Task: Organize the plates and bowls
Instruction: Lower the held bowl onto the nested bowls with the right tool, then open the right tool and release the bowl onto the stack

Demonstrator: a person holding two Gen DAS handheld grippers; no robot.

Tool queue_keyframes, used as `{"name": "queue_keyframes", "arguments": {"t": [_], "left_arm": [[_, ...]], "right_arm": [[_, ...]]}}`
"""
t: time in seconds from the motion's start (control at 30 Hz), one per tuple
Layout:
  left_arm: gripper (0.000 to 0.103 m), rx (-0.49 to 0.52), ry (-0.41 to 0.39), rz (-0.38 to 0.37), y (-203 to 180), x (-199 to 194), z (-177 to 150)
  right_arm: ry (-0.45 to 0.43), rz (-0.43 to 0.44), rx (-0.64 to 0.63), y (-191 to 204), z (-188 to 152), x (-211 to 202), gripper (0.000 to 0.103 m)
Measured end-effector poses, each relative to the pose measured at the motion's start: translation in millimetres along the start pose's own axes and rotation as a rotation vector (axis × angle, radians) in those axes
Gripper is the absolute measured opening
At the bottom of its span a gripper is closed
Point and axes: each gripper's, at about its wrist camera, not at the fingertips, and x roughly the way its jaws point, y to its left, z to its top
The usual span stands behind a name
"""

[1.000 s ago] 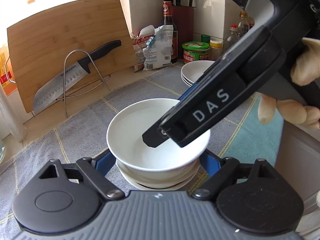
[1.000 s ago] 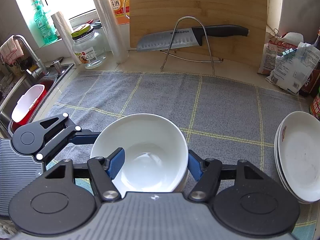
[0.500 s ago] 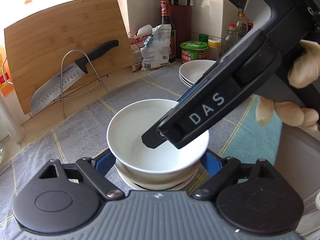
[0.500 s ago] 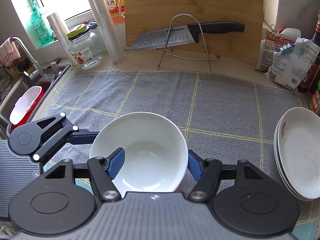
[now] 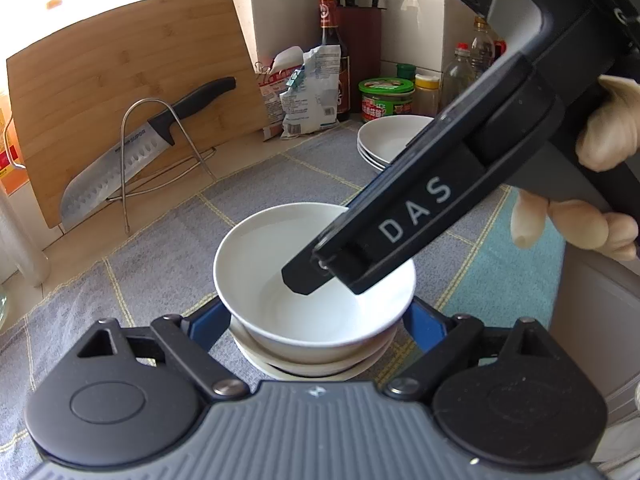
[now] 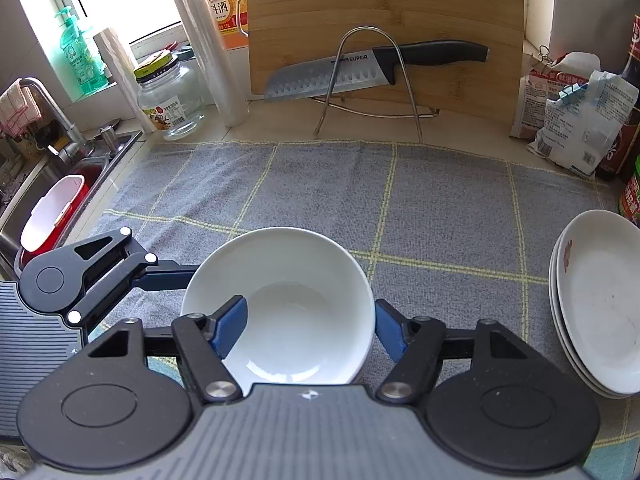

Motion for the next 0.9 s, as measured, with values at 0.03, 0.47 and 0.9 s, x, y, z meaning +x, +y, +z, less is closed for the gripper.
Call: {"name": "queue_keyframes", "arguments": {"t": [0.03,0.47,0.9], "left_arm": [[0.095,0.004,-0.002,0.007,-0.4,-0.1,-0.2],[0.099,0.074,-0.085,-0.022,-5.8,-16.4,1.3],[0.1,0.046,-0.147,0.045,17.6,-42.4,-7.7]], "right_arm": [[-0.002,-0.001,-0.001,0.1,-0.3,-0.1,0.074],[-0.034,0.002,0.015,-1.2,-1.2,-6.3,0.09],[-0.154,-0.045,-0.031,-25.7,-6.4,-40.3,0.103]]}}
